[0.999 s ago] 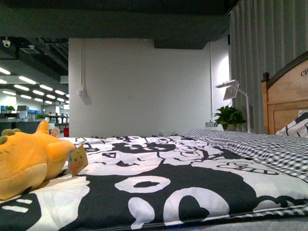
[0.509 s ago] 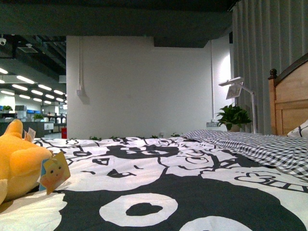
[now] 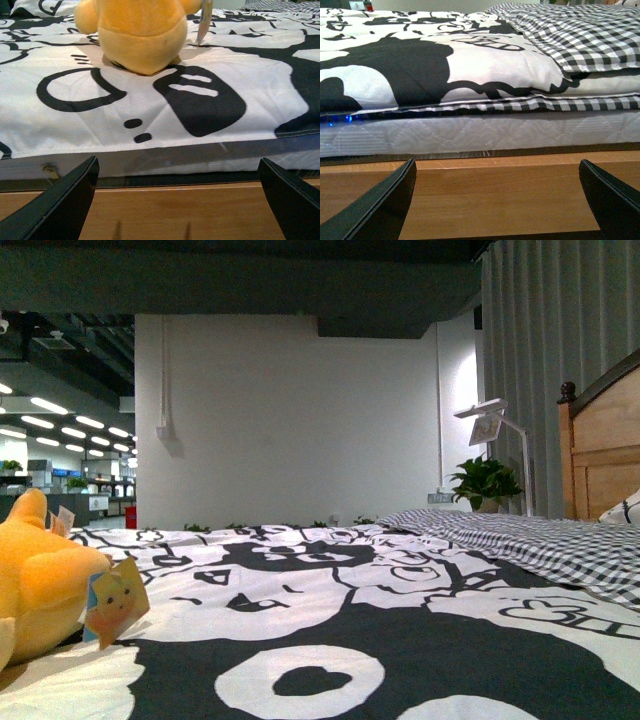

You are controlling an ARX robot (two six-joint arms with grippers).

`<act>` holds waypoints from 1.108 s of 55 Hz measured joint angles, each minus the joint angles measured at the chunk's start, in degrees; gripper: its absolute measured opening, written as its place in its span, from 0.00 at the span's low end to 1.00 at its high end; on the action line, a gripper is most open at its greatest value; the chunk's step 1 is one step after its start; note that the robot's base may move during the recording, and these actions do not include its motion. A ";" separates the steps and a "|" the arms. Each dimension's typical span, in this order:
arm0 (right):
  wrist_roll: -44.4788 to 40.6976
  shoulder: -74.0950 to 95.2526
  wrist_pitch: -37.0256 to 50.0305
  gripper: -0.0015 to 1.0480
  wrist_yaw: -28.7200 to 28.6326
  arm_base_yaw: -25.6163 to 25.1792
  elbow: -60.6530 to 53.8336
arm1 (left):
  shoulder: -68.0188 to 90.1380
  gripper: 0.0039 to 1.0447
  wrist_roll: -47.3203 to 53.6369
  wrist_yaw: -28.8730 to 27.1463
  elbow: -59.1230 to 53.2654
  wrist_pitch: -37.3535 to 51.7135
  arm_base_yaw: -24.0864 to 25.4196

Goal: Put away toys

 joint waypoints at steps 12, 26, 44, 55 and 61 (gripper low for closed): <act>0.00 0.02 0.00 0.94 -0.07 0.00 0.00 | 0.02 0.94 0.00 -0.09 0.00 -0.02 0.00; 0.00 0.00 0.00 0.94 -0.11 0.00 0.00 | -0.07 0.94 0.00 -0.17 0.00 -0.02 0.00; 0.00 0.04 0.00 0.94 -0.24 0.00 0.00 | 0.04 0.94 0.00 -0.24 0.00 -0.04 0.00; 0.00 -0.04 0.00 0.94 -0.17 0.00 0.00 | 0.02 0.94 0.00 -0.15 0.00 -0.04 0.00; 0.00 0.07 0.00 0.94 -0.55 0.00 0.00 | 0.09 0.94 -0.02 -0.33 0.00 0.00 0.00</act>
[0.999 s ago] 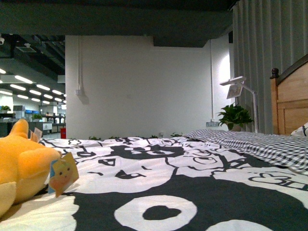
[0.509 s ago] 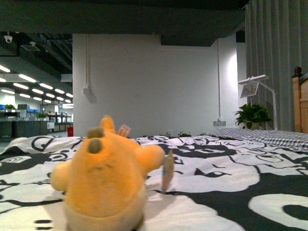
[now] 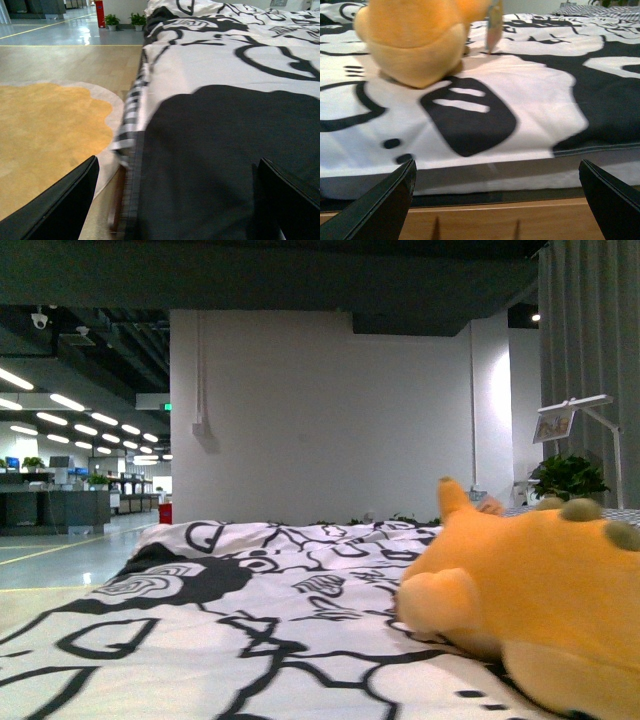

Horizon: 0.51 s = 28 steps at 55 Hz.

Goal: Put away toys

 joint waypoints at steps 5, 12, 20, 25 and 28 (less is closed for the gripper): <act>0.00 -0.02 0.00 0.94 0.04 -0.02 0.00 | -0.13 0.94 0.02 -0.07 0.00 0.00 0.00; 0.00 -0.07 0.00 0.94 0.09 -0.02 0.00 | -0.13 0.94 0.02 -0.02 0.00 0.00 0.00; 0.00 -0.07 0.00 0.94 0.09 -0.02 0.00 | -0.13 0.94 0.02 0.07 0.00 0.00 -0.02; 0.00 -0.04 0.00 0.94 0.15 0.00 0.00 | -0.13 0.94 0.02 0.09 0.00 0.00 -0.02; 1.33 0.66 -0.26 0.94 6.97 1.99 0.02 | -0.13 0.94 0.02 0.09 0.00 0.00 -0.02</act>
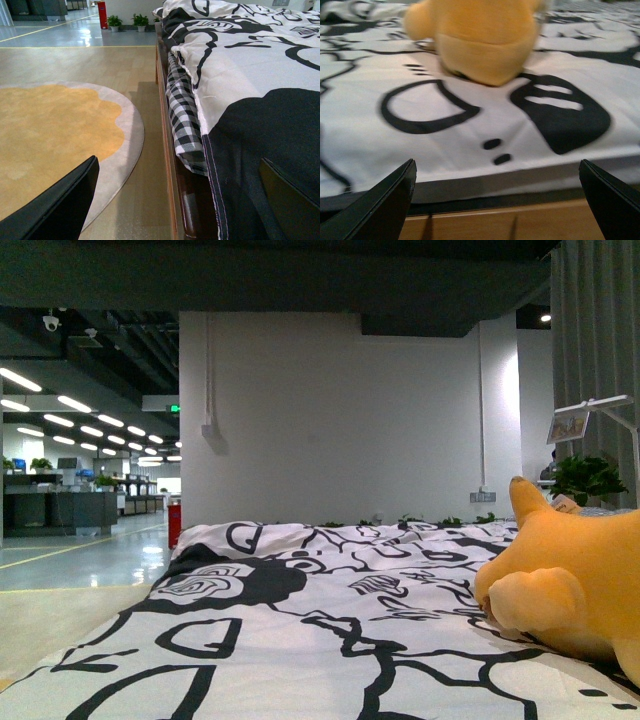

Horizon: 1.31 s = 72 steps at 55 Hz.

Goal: Put away toys

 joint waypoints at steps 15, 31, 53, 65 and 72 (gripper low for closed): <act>2.38 10.58 11.56 0.94 11.28 3.17 0.22 | 0.00 0.94 0.00 0.00 0.00 0.00 0.00; 2.14 26.86 28.28 0.94 7.93 4.35 6.19 | 0.00 0.94 0.00 0.00 0.00 0.00 0.00; -5.18 49.18 48.26 0.94 8.83 6.88 17.05 | 0.00 0.94 0.00 0.00 0.00 0.00 0.00; -10.93 59.49 56.59 0.94 10.14 11.67 21.53 | 0.00 0.94 0.00 0.00 0.00 0.00 0.00; -14.40 65.02 60.41 0.94 10.34 13.66 24.46 | 0.00 0.94 0.00 0.00 0.00 0.00 0.00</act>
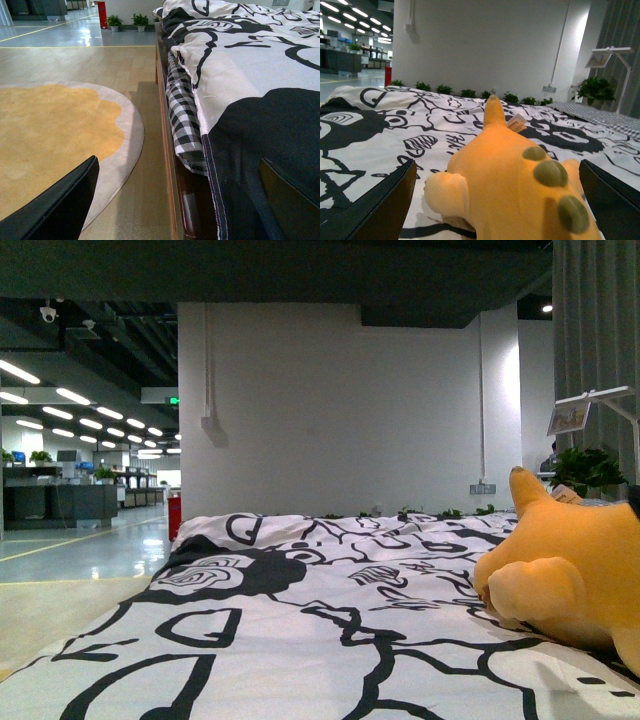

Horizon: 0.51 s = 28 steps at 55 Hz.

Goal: Put away toys

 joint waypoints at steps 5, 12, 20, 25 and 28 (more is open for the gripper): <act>-2.60 3.69 2.49 0.94 -0.28 0.68 2.08 | 0.00 0.94 0.00 0.00 0.00 0.00 0.00; -4.55 7.76 3.89 0.94 -1.05 0.04 3.89 | 0.00 0.94 0.00 0.00 0.00 0.00 0.00; -5.29 11.43 4.92 0.94 -1.60 -2.40 4.87 | 0.00 0.94 0.00 0.00 0.00 0.00 0.00; -5.31 12.07 5.05 0.94 -1.57 -4.17 5.44 | 0.00 0.94 0.00 0.00 0.00 0.00 0.00; -5.18 11.96 5.05 0.94 -1.73 -5.11 5.53 | 0.00 0.94 0.00 0.00 0.00 0.00 0.00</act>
